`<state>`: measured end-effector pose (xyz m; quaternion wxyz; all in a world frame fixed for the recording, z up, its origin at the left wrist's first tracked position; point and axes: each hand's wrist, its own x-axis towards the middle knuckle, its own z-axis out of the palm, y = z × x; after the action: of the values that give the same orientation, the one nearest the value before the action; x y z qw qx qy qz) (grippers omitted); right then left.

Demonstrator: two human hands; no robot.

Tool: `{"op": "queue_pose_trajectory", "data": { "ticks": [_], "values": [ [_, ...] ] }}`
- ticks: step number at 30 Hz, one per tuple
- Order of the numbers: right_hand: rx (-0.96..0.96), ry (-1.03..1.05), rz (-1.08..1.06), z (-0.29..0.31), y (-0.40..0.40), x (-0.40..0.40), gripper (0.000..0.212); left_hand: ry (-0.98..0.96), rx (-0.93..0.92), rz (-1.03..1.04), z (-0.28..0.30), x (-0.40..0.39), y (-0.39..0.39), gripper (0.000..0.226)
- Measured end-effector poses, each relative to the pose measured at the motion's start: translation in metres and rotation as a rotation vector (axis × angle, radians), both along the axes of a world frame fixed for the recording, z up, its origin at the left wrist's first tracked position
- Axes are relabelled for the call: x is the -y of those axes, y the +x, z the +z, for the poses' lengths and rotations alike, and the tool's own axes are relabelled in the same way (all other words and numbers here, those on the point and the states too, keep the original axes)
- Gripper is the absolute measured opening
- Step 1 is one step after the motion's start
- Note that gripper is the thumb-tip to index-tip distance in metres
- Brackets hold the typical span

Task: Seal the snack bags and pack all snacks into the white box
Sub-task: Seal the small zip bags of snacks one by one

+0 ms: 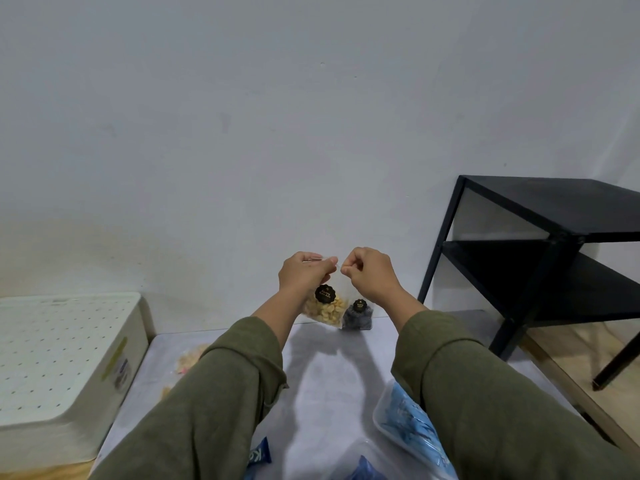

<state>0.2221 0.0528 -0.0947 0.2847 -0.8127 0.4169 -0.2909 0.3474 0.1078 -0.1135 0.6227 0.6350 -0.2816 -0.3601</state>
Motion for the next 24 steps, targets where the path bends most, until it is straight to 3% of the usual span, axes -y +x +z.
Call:
{"op": "queue_pose_trajectory", "data": {
  "ticks": [10,18,24],
  "values": [
    [0.035,0.078,0.014,-0.004,0.003,-0.008,0.019,0.003,-0.005,0.012,0.002,-0.005,-0.002,0.026],
    [0.206,0.207,-0.021,-0.009,0.000,-0.008,0.022,-0.025,0.026,-0.018,0.002,-0.009,0.002,0.028],
    [0.203,0.306,0.019,-0.004,-0.001,-0.010,0.012,-0.040,0.093,-0.049,-0.003,-0.011,0.003,0.024]
  ]
}}
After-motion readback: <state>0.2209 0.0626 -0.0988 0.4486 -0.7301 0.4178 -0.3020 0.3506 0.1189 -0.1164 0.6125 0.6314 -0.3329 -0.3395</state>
